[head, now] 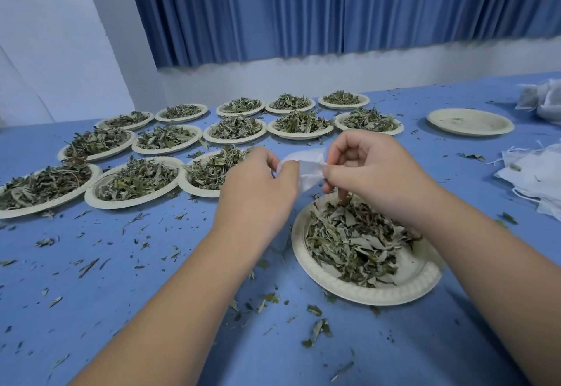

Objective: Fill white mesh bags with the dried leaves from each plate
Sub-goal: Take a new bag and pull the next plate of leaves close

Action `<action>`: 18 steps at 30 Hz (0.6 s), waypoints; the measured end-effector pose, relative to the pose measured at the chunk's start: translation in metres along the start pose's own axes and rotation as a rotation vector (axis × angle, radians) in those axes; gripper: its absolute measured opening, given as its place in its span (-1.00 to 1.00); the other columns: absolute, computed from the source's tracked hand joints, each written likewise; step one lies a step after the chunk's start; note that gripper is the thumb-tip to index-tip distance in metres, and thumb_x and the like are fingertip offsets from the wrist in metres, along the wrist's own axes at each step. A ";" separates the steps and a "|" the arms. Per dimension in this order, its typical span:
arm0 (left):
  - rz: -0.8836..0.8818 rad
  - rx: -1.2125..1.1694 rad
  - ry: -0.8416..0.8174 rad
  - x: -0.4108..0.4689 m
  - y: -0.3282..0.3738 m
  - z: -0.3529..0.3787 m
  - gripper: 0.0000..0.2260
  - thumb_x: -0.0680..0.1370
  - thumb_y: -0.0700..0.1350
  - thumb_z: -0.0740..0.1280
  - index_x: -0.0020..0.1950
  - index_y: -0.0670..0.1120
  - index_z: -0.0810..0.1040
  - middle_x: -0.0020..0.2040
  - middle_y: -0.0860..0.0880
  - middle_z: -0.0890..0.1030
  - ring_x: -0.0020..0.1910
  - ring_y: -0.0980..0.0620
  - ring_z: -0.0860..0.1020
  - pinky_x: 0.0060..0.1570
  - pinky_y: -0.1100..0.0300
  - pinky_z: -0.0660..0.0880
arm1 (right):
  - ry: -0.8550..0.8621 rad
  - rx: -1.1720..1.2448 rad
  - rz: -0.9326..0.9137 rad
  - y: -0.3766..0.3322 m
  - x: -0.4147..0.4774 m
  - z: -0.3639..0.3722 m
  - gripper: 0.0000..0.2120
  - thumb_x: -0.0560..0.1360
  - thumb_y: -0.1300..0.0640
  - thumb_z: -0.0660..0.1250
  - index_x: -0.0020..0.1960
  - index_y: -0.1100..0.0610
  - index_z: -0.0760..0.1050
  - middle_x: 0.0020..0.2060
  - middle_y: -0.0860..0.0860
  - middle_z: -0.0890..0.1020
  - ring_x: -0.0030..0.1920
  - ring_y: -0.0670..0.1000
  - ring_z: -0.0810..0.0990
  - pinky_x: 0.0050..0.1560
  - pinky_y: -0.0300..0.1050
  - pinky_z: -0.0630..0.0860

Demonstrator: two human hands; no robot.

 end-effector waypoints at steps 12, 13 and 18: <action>0.129 -0.211 -0.198 0.008 0.010 0.026 -0.91 0.53 -0.07 0.38 -0.05 0.12 0.51 -0.37 -0.03 0.58 -0.52 0.19 0.38 -0.48 0.37 0.31 | -0.063 -0.242 0.161 0.028 0.008 -0.018 -0.87 0.38 0.27 0.39 -0.27 0.08 0.52 -0.45 0.03 0.65 -0.53 -0.14 0.48 -0.40 -0.18 0.42; 0.130 -0.229 -0.207 0.007 0.009 0.026 -0.90 0.53 -0.07 0.38 -0.03 0.13 0.52 -0.34 -0.03 0.59 -0.52 0.19 0.38 -0.48 0.37 0.31 | -0.066 -0.268 0.167 0.028 0.007 -0.018 -0.88 0.38 0.26 0.39 -0.26 0.07 0.52 -0.45 0.00 0.65 -0.52 -0.16 0.47 -0.39 -0.18 0.42; 0.122 -0.275 -0.149 0.011 0.002 0.021 -0.87 0.51 -0.11 0.37 -0.11 0.14 0.56 -0.33 -0.06 0.60 -0.45 0.07 0.40 -0.44 0.30 0.30 | -0.039 -0.431 0.025 0.003 0.000 -0.017 -0.88 0.37 0.17 0.45 -0.29 0.03 0.54 -0.47 -0.14 0.57 -0.47 -0.21 0.46 -0.35 -0.28 0.44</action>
Point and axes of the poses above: each hand's wrist, its own x-axis towards the middle knuckle, its own z-axis out of the palm, y = z × x, the point moved 7 cm from there along x, towards the middle knuckle
